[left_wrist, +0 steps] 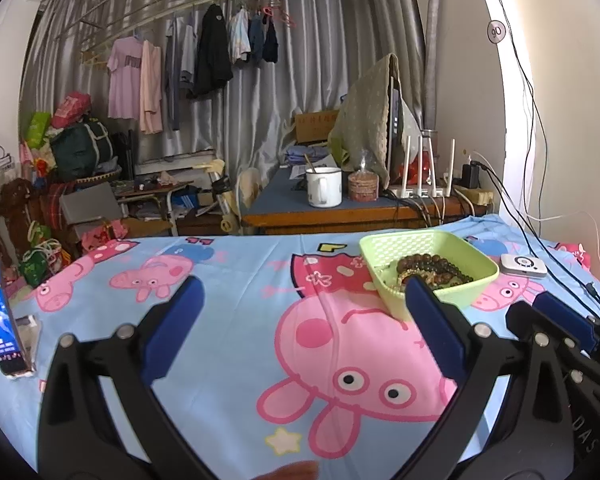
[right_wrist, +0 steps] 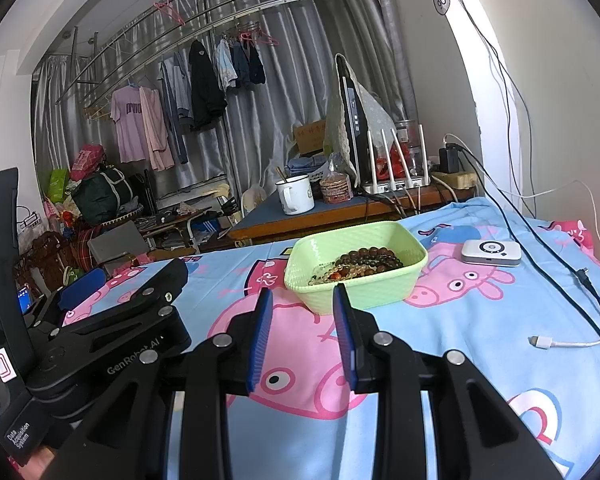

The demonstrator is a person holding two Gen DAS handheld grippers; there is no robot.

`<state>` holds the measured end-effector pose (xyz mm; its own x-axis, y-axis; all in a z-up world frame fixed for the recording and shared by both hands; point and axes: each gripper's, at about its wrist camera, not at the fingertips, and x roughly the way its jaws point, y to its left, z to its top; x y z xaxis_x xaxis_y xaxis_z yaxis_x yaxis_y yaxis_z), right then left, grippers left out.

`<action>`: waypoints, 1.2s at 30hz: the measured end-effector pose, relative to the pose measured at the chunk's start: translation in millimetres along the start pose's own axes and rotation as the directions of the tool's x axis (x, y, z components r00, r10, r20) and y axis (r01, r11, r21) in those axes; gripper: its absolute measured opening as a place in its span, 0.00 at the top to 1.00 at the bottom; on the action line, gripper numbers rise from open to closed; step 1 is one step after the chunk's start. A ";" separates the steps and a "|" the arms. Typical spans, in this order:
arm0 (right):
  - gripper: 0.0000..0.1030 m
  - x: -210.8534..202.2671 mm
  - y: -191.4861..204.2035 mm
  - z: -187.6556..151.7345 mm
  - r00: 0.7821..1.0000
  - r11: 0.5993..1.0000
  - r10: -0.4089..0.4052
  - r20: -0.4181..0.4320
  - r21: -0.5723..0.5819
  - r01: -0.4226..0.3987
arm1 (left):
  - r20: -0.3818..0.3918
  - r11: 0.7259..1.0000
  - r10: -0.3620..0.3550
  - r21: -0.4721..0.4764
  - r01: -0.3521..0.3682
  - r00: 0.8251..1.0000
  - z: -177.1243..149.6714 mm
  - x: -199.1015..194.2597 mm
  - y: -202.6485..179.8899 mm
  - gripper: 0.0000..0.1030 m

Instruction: Organize jewelry

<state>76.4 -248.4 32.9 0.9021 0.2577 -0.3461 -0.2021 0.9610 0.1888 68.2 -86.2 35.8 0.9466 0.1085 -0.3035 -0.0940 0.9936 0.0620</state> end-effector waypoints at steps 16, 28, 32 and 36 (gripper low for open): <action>1.00 0.4 2.3 -0.7 1.000 1.000 0.001 -0.003 -0.003 -0.001 | -0.022 1.000 -0.030 -0.010 0.030 0.999 1.8 4.9 2.7 0.06; 1.00 3.7 4.3 -1.4 1.000 1.000 0.002 -0.009 0.000 -0.002 | -0.025 1.000 -0.011 -0.007 0.011 1.000 0.0 9.4 2.9 0.06; 1.00 6.6 1.3 -1.4 1.000 1.000 0.001 -0.012 0.004 -0.001 | -0.031 1.000 -0.012 -0.007 0.012 0.999 -1.3 11.2 3.0 0.06; 1.00 6.9 1.4 -1.8 1.000 1.000 0.002 -0.012 0.003 -0.002 | -0.029 1.000 -0.014 -0.007 0.013 0.999 -1.9 11.2 3.4 0.06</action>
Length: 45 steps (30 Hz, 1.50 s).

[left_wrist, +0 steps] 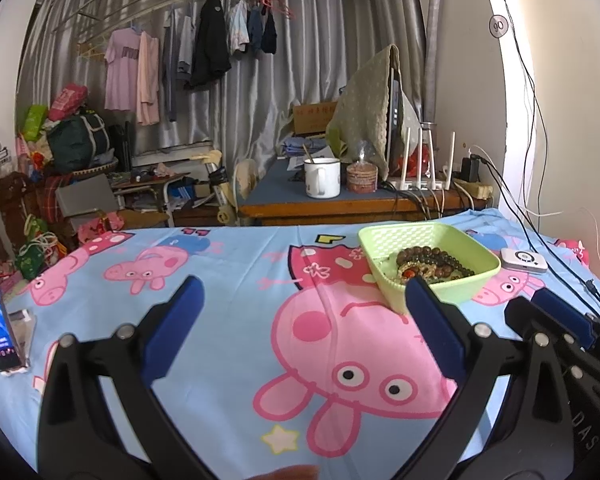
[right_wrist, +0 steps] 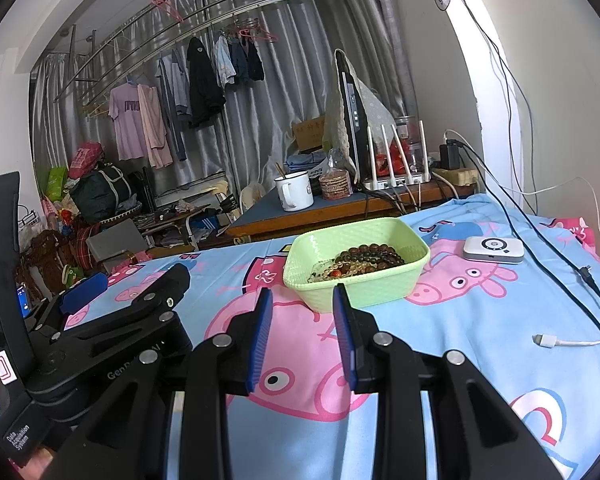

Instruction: Organize jewelry

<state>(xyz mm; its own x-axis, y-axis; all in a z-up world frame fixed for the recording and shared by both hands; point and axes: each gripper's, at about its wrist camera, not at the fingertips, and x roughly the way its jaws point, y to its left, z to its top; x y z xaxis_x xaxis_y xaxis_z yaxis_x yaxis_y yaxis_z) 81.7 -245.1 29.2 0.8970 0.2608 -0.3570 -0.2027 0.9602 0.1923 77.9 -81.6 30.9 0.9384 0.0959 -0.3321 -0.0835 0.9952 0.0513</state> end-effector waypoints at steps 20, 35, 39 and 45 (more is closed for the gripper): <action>1.00 -0.5 -1.2 -0.7 1.000 1.000 0.000 0.000 0.004 0.000 | 0.022 1.000 -0.010 0.016 0.009 1.000 -2.4 -3.3 -6.6 0.06; 1.00 -0.5 -3.5 -1.0 1.000 1.000 -0.002 -0.003 0.008 0.002 | 0.008 1.000 -0.011 0.017 0.011 1.000 -6.4 1.0 -7.6 0.06; 1.00 -0.2 -4.1 -1.3 1.000 1.000 -0.003 -0.003 0.010 0.003 | 0.010 1.000 -0.013 0.022 0.013 1.000 -7.9 2.5 -7.9 0.06; 1.00 1.0 -6.3 -2.2 1.000 1.000 -0.022 -0.003 0.013 0.022 | -0.018 1.000 -0.002 0.031 0.003 1.000 -9.0 6.5 -7.9 0.06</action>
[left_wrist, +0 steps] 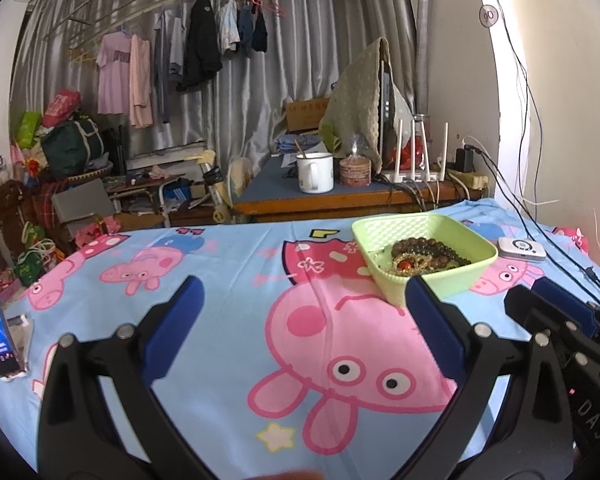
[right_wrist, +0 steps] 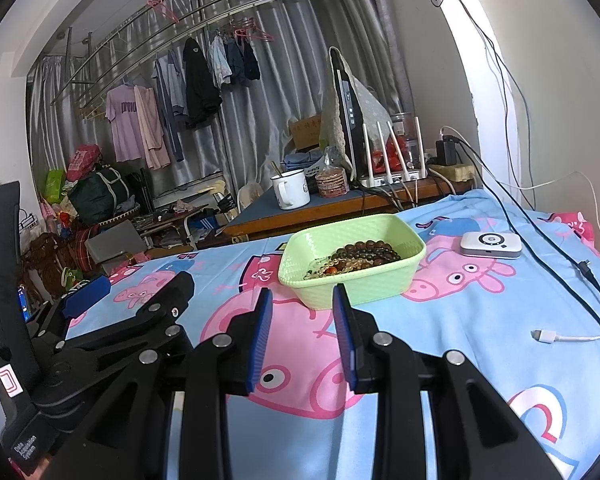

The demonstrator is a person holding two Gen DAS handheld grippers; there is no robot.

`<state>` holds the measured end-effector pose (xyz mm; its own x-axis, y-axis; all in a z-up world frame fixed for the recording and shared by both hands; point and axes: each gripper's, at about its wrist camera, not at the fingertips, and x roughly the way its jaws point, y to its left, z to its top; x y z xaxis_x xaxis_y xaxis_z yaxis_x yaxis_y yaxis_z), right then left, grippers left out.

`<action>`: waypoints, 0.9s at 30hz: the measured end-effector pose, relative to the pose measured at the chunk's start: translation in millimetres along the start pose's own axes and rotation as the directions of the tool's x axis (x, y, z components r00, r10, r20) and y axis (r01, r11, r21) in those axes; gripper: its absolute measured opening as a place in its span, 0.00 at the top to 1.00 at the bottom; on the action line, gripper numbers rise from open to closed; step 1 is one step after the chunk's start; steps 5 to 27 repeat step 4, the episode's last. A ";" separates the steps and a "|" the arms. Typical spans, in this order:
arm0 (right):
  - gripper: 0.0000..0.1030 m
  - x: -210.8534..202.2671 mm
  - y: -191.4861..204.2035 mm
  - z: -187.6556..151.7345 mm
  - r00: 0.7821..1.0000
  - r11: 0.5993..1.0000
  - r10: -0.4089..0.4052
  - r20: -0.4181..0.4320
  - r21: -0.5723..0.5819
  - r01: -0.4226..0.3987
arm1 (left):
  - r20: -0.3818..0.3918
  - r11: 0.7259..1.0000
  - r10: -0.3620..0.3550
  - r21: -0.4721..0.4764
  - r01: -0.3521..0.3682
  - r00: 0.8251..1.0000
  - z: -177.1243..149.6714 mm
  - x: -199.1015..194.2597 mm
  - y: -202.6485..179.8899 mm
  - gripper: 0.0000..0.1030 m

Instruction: Organize jewelry

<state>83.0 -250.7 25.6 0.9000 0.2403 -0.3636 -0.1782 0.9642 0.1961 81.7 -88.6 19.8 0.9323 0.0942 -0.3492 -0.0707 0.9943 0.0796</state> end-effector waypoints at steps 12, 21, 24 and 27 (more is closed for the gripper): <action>1.00 2.1 -5.8 -1.7 1.000 1.000 -0.008 -0.011 0.029 0.008 | -0.034 1.000 -0.005 -0.007 0.005 0.999 -1.0 6.1 2.0 0.06; 1.00 2.1 -5.8 -1.7 1.000 1.000 -0.008 -0.011 0.029 0.008 | -0.034 1.000 -0.005 -0.007 0.005 0.999 -1.0 6.1 2.0 0.06; 1.00 2.1 -5.8 -1.7 1.000 1.000 -0.008 -0.011 0.029 0.008 | -0.034 1.000 -0.005 -0.007 0.005 0.999 -1.0 6.1 2.0 0.06; 1.00 2.1 -5.8 -1.7 1.000 1.000 -0.008 -0.011 0.029 0.008 | -0.034 1.000 -0.005 -0.007 0.005 0.999 -1.0 6.1 2.0 0.06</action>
